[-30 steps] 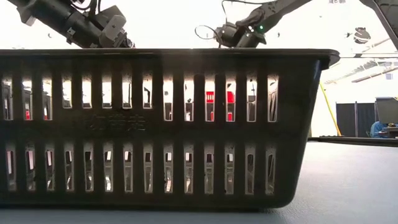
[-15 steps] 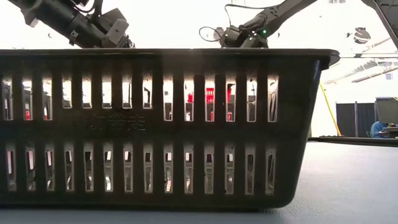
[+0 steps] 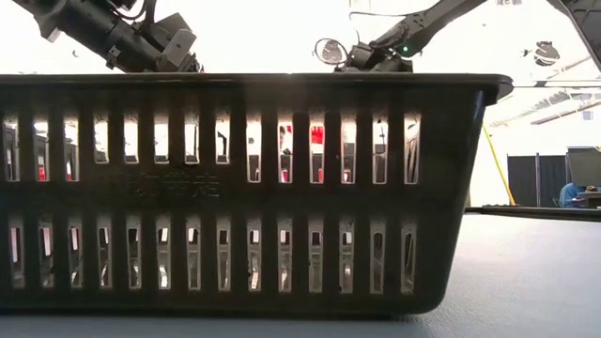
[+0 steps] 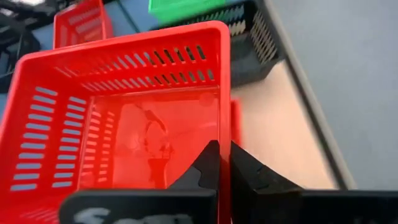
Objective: Stack baskets on shelf by color
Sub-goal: Stack the right red bin on top of the red bin on the shelf
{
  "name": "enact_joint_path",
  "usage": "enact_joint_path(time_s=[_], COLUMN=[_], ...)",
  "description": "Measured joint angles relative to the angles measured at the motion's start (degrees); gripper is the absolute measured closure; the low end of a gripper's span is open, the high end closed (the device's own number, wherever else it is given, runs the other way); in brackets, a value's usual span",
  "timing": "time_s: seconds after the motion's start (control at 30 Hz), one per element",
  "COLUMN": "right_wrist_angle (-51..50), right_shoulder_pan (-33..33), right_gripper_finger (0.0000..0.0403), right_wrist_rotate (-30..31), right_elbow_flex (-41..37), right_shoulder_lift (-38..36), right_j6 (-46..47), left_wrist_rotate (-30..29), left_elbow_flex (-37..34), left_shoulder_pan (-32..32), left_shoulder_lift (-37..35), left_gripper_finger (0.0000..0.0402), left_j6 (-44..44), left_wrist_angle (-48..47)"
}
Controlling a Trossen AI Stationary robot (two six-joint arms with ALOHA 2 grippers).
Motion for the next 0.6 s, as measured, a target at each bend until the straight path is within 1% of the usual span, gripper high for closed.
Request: enact_joint_path(time_s=[0.13, 0.23, 0.3, 0.4, 0.6], right_wrist_angle=[0.3, 1.0, 1.7, 3.4, 3.6], right_shoulder_pan=[0.9, 1.4, 1.4, 1.4, 1.4], right_gripper_finger=[0.0402, 0.0402, 0.0402, 0.0402, 0.0402], right_wrist_rotate=[0.3, 3.5, 4.4, 4.5, 4.5], right_elbow_flex=[-2.2, -3.6, -4.1, -5.0, -5.3], right_shoulder_lift=[0.0, 0.0, 0.0, 0.0, 0.0], right_j6=[0.4, 0.1, -0.1, -0.2, -0.1], left_wrist_rotate=[0.0, 0.0, 0.1, 0.2, 0.2], left_elbow_flex=[0.0, 0.0, 0.0, 0.0, 0.0], left_shoulder_pan=[0.0, 0.0, 0.0, 0.0, 0.0], left_shoulder_lift=[0.0, 0.0, 0.0, 0.0, 0.0], left_gripper_finger=[0.0199, 0.0199, 0.0199, 0.0199, 0.0199], left_j6=[0.0, 0.0, 0.0, -0.1, -0.1], left_wrist_angle=[0.0, 0.0, 0.0, -0.2, -0.4])
